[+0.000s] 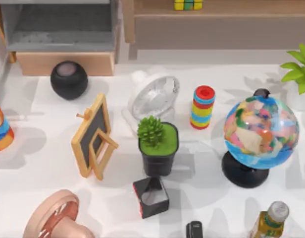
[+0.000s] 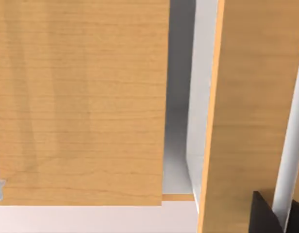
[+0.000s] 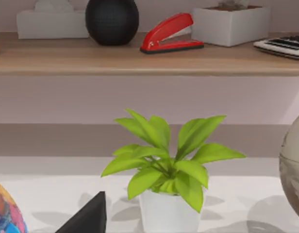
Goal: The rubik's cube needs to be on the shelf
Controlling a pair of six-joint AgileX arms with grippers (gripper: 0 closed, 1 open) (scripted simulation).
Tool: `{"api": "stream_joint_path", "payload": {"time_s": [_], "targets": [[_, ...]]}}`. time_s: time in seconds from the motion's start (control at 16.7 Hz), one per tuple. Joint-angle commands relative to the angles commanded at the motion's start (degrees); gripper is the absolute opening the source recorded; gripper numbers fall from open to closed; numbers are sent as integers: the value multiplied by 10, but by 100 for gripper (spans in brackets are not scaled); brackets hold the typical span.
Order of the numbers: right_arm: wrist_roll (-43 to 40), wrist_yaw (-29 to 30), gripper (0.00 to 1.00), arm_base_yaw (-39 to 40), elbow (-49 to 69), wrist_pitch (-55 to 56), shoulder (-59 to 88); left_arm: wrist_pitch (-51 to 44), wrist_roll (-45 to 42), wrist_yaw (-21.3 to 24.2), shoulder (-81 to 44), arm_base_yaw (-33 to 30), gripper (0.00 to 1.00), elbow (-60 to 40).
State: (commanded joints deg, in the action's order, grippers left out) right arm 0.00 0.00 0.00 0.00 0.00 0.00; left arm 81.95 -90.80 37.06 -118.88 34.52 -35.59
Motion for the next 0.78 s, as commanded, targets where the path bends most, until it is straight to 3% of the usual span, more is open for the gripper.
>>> {"api": "stream_joint_path", "payload": {"time_s": [0.24, 0.54, 0.78], "targets": [[0, 0, 100, 0, 0, 0, 0, -37, 2, -36, -27, -34, 0, -62], [0, 0, 100, 0, 0, 0, 0, -41, 3, -37, -29, -34, 0, -63], [0, 0, 100, 0, 0, 0, 0, -71, 3, -57, -55, -56, 0, -124]]}}
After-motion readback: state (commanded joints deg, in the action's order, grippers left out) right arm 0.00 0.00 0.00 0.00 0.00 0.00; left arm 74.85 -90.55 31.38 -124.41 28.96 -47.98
